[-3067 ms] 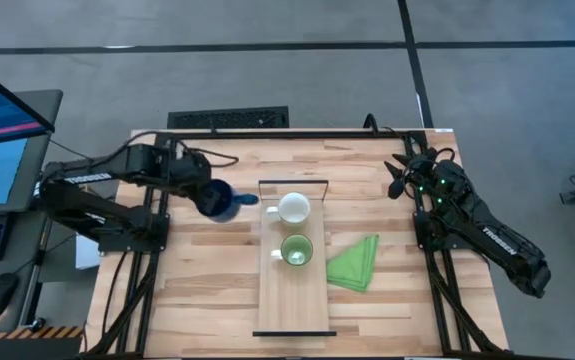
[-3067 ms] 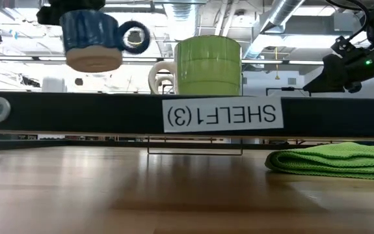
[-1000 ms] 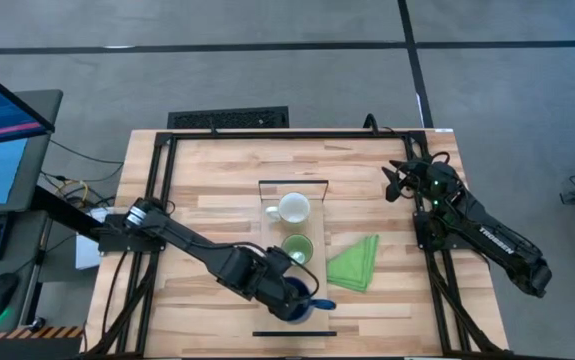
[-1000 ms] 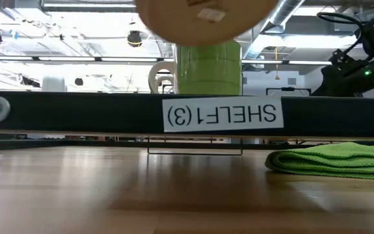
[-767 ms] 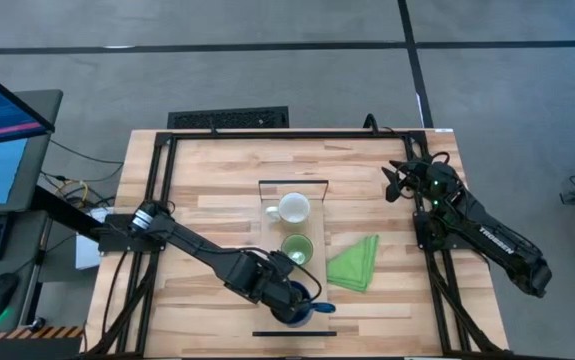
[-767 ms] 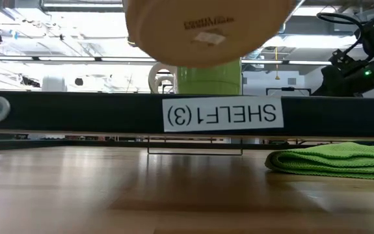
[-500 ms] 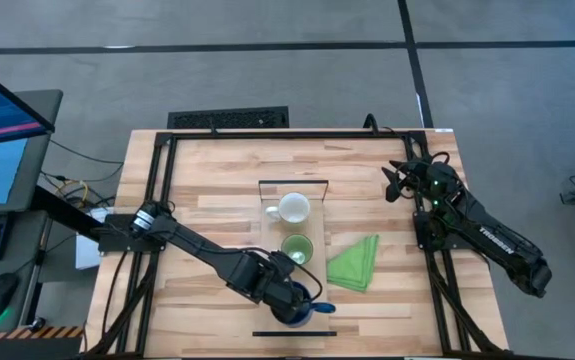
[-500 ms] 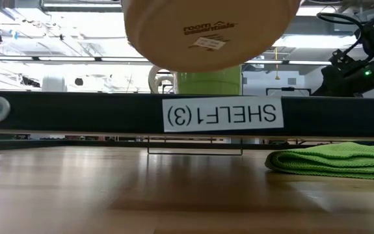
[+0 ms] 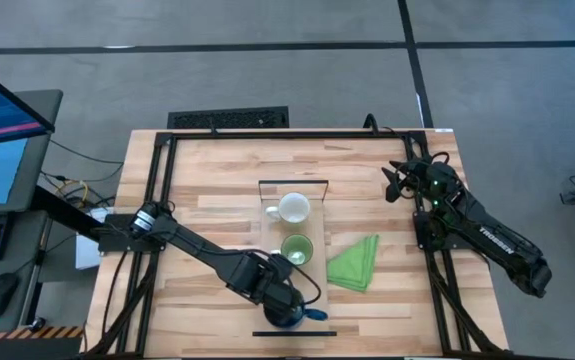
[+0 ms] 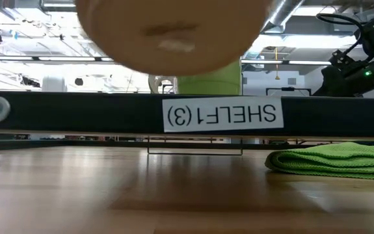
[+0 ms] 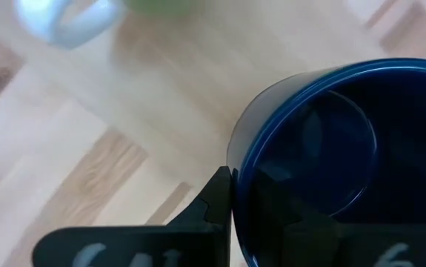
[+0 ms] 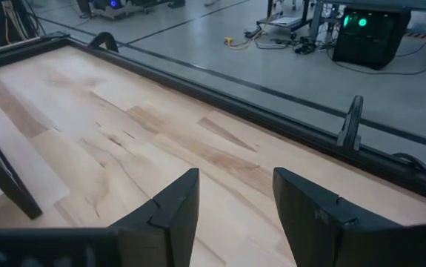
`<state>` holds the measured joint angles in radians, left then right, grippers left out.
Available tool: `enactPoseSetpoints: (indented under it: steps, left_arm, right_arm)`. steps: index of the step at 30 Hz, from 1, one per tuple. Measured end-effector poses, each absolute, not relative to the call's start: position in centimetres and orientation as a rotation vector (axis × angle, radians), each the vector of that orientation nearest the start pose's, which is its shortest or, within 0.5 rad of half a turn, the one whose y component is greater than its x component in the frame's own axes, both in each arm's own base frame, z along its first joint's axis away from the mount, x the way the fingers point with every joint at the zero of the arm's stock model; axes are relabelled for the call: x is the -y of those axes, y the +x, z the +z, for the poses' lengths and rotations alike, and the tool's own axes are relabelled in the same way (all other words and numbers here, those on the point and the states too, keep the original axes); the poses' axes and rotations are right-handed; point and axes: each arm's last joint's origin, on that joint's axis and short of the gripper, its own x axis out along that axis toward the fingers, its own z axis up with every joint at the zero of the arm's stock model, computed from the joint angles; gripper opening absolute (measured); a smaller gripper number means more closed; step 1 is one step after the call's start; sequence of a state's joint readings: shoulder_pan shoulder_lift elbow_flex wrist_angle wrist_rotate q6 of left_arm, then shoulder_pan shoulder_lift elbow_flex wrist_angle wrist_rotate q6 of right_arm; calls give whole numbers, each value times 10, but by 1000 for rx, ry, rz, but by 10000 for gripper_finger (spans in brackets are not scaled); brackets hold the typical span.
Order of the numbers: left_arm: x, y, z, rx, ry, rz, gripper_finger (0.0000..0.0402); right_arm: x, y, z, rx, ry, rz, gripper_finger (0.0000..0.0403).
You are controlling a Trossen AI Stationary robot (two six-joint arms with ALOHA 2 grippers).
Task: Stack small to large cups/mugs on shelf
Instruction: Put the blue mug on the shelf
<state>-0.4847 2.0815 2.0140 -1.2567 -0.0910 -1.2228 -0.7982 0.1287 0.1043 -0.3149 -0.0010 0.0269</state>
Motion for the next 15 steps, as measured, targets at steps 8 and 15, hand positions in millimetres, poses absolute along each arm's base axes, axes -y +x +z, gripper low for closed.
enactPoseSetpoints:
  steps: [8,15]
  left_arm:
    - [188,364,281,-1340,-588,537,9]
    - [187,362,281,-1368,-530,506,9]
  right_arm:
    - [68,67,159,-313,166,-794,194]
    - [68,67,159,-311,173,-795,196]
